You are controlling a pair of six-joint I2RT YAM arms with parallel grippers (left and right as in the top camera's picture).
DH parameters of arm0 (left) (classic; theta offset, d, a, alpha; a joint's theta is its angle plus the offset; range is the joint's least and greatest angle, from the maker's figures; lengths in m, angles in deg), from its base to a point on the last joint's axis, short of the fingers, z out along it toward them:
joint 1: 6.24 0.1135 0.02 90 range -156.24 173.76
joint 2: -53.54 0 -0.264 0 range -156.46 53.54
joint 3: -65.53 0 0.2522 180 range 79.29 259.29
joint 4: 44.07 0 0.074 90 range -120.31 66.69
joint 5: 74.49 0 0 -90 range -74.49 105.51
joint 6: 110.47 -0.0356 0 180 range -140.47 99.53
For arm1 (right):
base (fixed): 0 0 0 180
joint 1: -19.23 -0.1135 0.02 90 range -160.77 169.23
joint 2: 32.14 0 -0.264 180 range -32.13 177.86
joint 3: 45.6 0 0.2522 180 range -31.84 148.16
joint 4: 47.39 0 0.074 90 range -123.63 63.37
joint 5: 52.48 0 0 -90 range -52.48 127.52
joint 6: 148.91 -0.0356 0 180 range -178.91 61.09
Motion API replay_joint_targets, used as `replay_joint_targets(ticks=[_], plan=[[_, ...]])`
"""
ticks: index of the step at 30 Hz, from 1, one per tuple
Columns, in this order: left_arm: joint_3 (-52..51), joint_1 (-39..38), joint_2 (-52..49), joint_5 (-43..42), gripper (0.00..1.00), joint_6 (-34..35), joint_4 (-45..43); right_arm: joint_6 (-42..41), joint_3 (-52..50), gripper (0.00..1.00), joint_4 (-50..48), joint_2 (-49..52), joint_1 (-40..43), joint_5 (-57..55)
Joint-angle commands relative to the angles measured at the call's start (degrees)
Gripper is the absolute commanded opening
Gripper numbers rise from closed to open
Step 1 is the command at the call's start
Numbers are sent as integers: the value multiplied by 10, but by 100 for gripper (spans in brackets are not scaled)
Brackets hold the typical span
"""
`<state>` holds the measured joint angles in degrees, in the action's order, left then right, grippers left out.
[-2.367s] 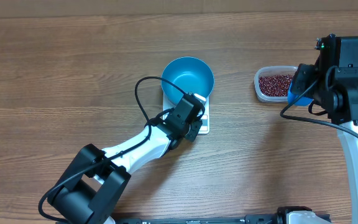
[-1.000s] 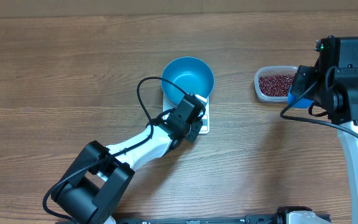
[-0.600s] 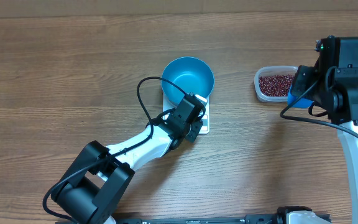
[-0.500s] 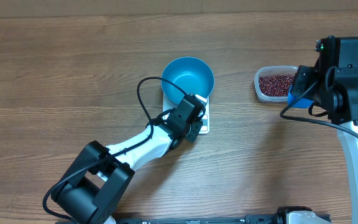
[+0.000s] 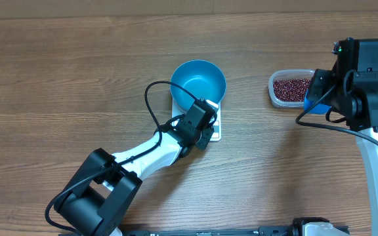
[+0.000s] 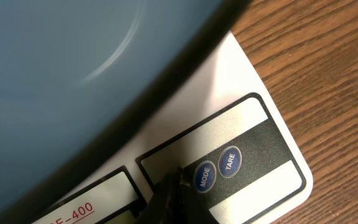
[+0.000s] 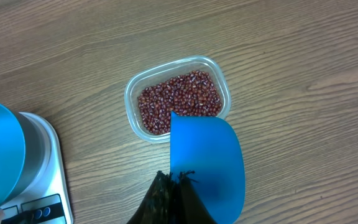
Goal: Scoop item into bowl and weigh 150g on scale
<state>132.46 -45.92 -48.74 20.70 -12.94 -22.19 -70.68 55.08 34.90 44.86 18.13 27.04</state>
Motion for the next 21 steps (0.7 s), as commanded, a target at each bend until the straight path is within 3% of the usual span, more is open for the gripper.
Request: replay_joint_targets(ticks=[1,21], plan=[[-6,-2,-15,-1,4,-7,10,-2,13,4,0,-3,3,1],[-6,-2,-31,-1,5,-7,7,1,13,4,12,-3,3,-6]])
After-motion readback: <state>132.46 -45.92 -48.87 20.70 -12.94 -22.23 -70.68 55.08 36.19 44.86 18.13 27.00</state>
